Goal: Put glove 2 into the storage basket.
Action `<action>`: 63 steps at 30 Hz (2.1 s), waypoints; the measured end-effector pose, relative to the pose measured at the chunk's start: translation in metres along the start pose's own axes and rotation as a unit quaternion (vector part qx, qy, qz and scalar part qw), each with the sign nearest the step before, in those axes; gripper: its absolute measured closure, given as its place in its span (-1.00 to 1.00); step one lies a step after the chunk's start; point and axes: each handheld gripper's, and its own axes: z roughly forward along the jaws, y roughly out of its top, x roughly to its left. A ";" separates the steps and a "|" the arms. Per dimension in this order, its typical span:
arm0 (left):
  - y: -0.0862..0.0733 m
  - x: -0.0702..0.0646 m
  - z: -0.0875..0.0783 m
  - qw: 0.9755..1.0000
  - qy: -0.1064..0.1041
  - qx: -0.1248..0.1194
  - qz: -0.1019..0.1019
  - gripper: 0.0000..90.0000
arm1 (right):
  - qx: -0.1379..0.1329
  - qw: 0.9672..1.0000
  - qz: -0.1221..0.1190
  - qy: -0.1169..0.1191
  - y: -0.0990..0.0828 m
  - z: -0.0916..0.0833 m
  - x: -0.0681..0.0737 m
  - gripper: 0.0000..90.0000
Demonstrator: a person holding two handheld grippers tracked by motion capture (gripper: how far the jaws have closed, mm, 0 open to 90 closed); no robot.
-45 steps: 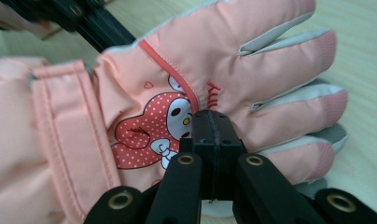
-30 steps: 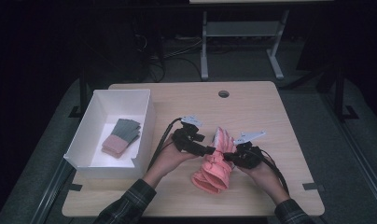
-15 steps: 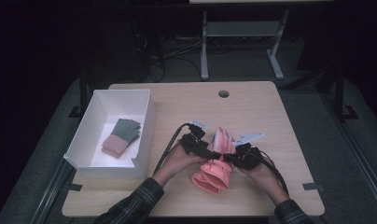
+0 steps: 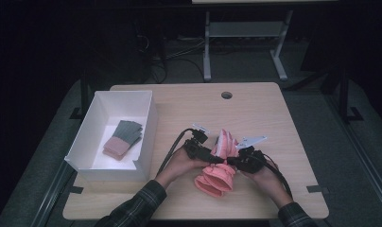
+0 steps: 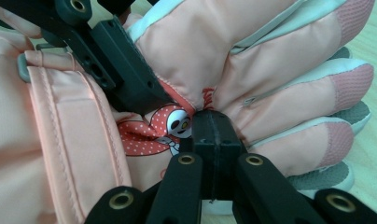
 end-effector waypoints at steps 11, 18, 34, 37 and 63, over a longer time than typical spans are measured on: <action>0.003 0.002 0.000 0.999 -0.040 0.026 -0.005 -0.01 | -0.001 1.000 0.000 0.002 -0.001 0.002 -0.001 1.00; 0.002 -0.001 -0.004 0.999 -0.037 0.016 0.012 0.26 | -0.007 1.000 0.005 0.006 -0.003 -0.002 -0.003 0.97; 0.009 -0.012 -0.031 0.998 -0.057 -0.015 0.018 0.31 | -0.111 0.991 0.069 0.006 -0.023 -0.064 -0.022 -0.28; 0.011 -0.016 -0.042 0.998 -0.056 -0.023 0.017 0.31 | -0.102 0.991 0.082 -0.009 -0.028 -0.064 -0.024 -0.47; 0.041 -0.045 -0.178 0.996 0.016 -0.083 0.024 0.31 | -0.068 0.993 0.073 -0.063 -0.040 -0.045 -0.025 -0.75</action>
